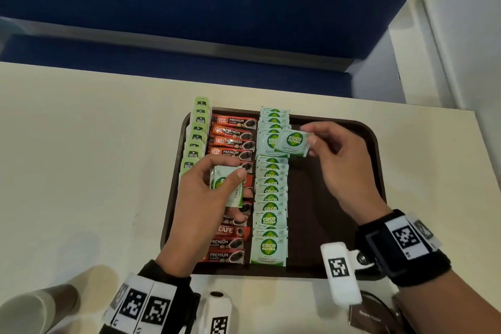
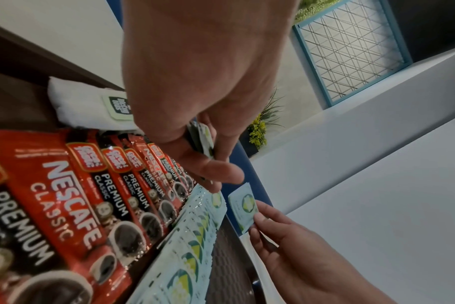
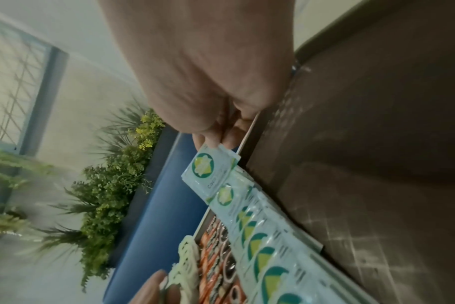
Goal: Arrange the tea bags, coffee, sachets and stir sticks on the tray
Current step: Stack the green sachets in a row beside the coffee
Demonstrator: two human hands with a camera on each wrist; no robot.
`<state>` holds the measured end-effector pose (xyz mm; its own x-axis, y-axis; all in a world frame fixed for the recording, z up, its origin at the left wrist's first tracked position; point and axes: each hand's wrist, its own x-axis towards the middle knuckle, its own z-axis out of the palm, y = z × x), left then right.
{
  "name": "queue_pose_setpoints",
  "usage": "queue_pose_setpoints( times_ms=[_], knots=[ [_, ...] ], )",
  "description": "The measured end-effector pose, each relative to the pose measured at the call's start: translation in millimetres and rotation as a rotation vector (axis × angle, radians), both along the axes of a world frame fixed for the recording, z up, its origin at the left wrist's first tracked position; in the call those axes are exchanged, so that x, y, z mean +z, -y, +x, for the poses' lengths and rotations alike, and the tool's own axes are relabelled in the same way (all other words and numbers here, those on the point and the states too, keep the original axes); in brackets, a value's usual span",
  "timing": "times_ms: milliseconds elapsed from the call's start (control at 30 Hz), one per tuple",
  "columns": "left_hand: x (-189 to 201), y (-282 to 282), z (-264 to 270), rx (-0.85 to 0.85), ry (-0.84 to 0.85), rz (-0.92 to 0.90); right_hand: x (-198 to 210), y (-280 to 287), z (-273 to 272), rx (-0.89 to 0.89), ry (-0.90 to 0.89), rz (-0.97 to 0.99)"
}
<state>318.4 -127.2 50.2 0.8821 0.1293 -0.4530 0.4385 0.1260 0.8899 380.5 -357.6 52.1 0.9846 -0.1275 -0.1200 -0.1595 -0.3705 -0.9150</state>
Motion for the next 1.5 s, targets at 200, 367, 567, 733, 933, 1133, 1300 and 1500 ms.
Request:
queue_pose_setpoints(
  times_ms=[200,367,567,733,933,1133,1300,1500],
  knots=[
    [-2,-2,-3,0.015,0.001,-0.025,-15,-6,11,0.080,0.011,-0.090],
    [-1,-4,-3,0.018,0.000,-0.002,-24,-12,6,0.092,-0.011,-0.103],
    [1,-7,-3,0.021,0.001,0.006,-30,-11,2,0.092,0.021,-0.119],
    [0,-5,-4,0.023,-0.011,0.021,-34,-11,2,0.094,0.034,-0.141],
    [0,-2,-4,0.031,0.000,-0.024,-39,-10,3,0.065,0.004,-0.109],
    [-3,1,0,0.074,-0.024,-0.218,-29,-9,-6,-0.018,0.017,-0.117],
    [-1,8,-1,0.043,0.059,-0.201,-4,-25,-31,0.119,-0.125,0.132],
    [4,12,-1,0.042,0.060,-0.106,6,-31,-42,0.225,-0.294,0.243]
  ],
)
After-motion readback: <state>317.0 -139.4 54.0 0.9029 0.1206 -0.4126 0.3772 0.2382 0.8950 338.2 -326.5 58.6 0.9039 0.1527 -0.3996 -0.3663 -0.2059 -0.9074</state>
